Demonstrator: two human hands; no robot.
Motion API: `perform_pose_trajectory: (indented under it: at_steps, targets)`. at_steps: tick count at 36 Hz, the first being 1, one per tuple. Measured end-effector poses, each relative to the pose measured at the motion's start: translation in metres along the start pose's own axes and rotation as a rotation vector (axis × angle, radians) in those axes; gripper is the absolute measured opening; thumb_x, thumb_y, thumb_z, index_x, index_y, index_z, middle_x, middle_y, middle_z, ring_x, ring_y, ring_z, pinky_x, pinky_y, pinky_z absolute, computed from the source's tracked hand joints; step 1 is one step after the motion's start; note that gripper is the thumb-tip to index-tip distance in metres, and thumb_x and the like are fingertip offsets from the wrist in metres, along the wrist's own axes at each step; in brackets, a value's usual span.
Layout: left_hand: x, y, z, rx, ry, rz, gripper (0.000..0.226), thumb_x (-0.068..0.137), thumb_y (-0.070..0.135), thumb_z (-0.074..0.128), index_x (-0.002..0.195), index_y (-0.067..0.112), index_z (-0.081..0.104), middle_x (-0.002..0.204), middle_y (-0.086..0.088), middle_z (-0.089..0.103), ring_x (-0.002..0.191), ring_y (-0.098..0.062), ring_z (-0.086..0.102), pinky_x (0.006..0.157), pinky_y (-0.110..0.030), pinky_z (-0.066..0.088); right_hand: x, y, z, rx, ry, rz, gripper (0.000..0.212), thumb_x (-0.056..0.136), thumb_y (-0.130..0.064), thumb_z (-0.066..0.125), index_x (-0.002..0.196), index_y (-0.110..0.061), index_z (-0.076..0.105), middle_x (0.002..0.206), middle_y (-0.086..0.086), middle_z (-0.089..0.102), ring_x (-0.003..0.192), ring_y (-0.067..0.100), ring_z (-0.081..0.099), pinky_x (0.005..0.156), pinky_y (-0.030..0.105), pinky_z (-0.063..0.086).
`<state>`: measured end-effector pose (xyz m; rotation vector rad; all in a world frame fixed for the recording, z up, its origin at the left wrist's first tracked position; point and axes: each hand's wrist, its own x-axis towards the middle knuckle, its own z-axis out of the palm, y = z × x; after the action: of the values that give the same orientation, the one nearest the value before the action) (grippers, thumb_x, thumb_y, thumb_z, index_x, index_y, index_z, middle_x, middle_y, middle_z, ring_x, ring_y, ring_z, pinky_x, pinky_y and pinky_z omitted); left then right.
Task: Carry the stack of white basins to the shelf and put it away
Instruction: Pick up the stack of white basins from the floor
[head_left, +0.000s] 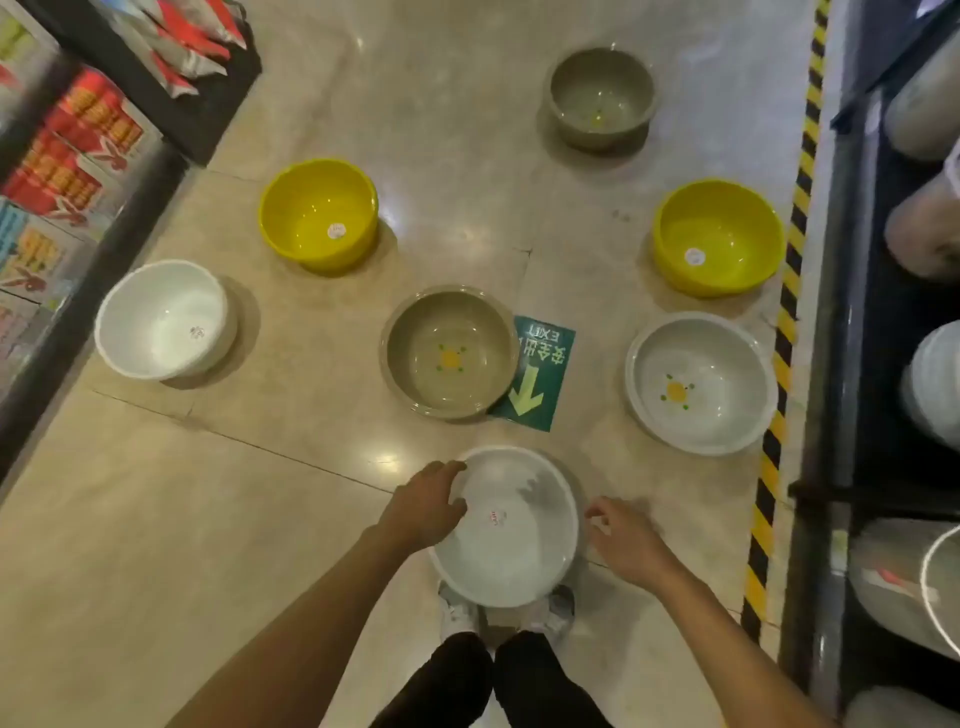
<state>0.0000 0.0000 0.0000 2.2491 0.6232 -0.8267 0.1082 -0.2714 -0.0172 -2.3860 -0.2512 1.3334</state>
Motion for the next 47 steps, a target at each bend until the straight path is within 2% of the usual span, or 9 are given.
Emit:
perform_pose_trajectory:
  at_steps: [3, 13, 18, 22, 24, 29, 32, 40, 47]
  targets:
    - [0.04, -0.04, 0.048, -0.032, -0.041, -0.066, 0.062, 0.089, 0.033, 0.056, 0.148, 0.021, 0.039, 0.136, -0.009, 0.054, 0.123, -0.028, 0.052, 0.101, -0.044, 0.045, 0.057, 0.041, 0.046, 0.04, -0.023, 0.04, 0.007, 0.099, -0.024, 0.056, 0.105, -0.025, 0.06, 0.117, 0.003, 0.065, 0.106, 0.019, 0.063, 0.09, 0.031, 0.051]
    - [0.135, -0.178, 0.2, -0.067, -0.058, -0.261, 0.08, 0.086, 0.038, 0.062, 0.156, 0.031, 0.022, 0.147, -0.021, 0.038, 0.122, -0.042, 0.054, 0.1, -0.048, 0.047, 0.178, 0.14, 0.149, 0.167, -0.01, 0.166, 0.04, 0.098, -0.011, 0.06, 0.135, -0.019, 0.048, 0.122, 0.002, 0.057, 0.112, 0.02, 0.056, 0.093, 0.031, 0.044]
    - [0.156, -0.198, 0.234, -0.25, -0.11, -0.222, 0.104, 0.078, 0.059, 0.054, 0.159, 0.026, -0.001, 0.163, -0.009, 0.025, 0.147, -0.04, 0.023, 0.12, -0.051, 0.014, 0.207, 0.168, 0.173, 0.293, -0.003, 0.262, 0.093, 0.099, -0.017, 0.062, 0.164, -0.02, -0.005, 0.163, 0.006, 0.028, 0.149, 0.029, 0.033, 0.118, 0.044, 0.031]
    - [0.17, -0.213, 0.261, -0.462, -0.029, -0.248, 0.099, 0.086, 0.028, 0.07, 0.153, 0.04, 0.0, 0.13, 0.0, 0.055, 0.115, -0.028, 0.059, 0.091, -0.04, 0.053, 0.217, 0.171, 0.188, 0.427, -0.05, 0.255, 0.089, 0.096, -0.013, 0.066, 0.162, -0.029, 0.008, 0.15, -0.002, 0.041, 0.141, 0.028, 0.043, 0.115, 0.047, 0.038]
    - [0.166, -0.206, 0.261, -0.461, 0.052, -0.246, 0.096, 0.087, 0.022, 0.066, 0.155, 0.044, 0.002, 0.124, -0.007, 0.054, 0.107, -0.028, 0.058, 0.09, -0.042, 0.055, 0.216, 0.17, 0.191, 0.473, -0.006, 0.23, 0.079, 0.096, -0.008, 0.064, 0.158, -0.029, 0.02, 0.143, -0.003, 0.047, 0.136, 0.026, 0.046, 0.113, 0.046, 0.041]
    - [0.139, -0.18, 0.226, -0.399, 0.178, -0.261, 0.087, 0.091, 0.014, 0.055, 0.158, 0.037, 0.004, 0.125, -0.004, 0.044, 0.091, -0.002, 0.042, 0.085, -0.019, 0.041, 0.188, 0.141, 0.163, 0.482, 0.12, 0.193, 0.068, 0.098, 0.001, 0.051, 0.155, -0.027, 0.029, 0.138, -0.003, 0.051, 0.128, 0.021, 0.05, 0.113, 0.044, 0.041]
    - [0.117, -0.168, 0.188, -0.371, 0.254, -0.162, 0.088, 0.09, 0.014, 0.06, 0.159, 0.031, 0.007, 0.127, -0.005, 0.049, 0.094, -0.006, 0.044, 0.073, -0.006, 0.033, 0.16, 0.116, 0.132, 0.434, 0.173, 0.13, 0.069, 0.096, 0.001, 0.048, 0.156, -0.027, 0.03, 0.146, 0.001, 0.05, 0.132, 0.022, 0.049, 0.112, 0.041, 0.04]
    - [0.022, -0.07, 0.013, -0.43, 0.533, -0.081, 0.074, 0.088, 0.033, 0.054, 0.156, 0.034, 0.023, 0.124, 0.002, 0.054, 0.098, -0.001, 0.045, 0.078, -0.007, 0.03, 0.047, 0.006, 0.013, 0.448, 0.36, 0.002, 0.079, 0.096, -0.006, 0.045, 0.161, -0.043, 0.018, 0.156, -0.004, 0.041, 0.14, 0.018, 0.043, 0.118, 0.046, 0.034]
    - [-0.085, 0.017, -0.165, -0.549, 0.738, 0.116, 0.081, 0.071, 0.051, 0.042, 0.151, 0.038, 0.034, 0.114, 0.008, 0.053, 0.1, 0.022, 0.041, 0.077, -0.005, 0.03, -0.089, -0.14, -0.112, 0.445, 0.68, -0.142, 0.066, 0.098, 0.0, 0.05, 0.159, -0.021, 0.034, 0.154, 0.008, 0.044, 0.14, 0.027, 0.04, 0.115, 0.04, 0.029]
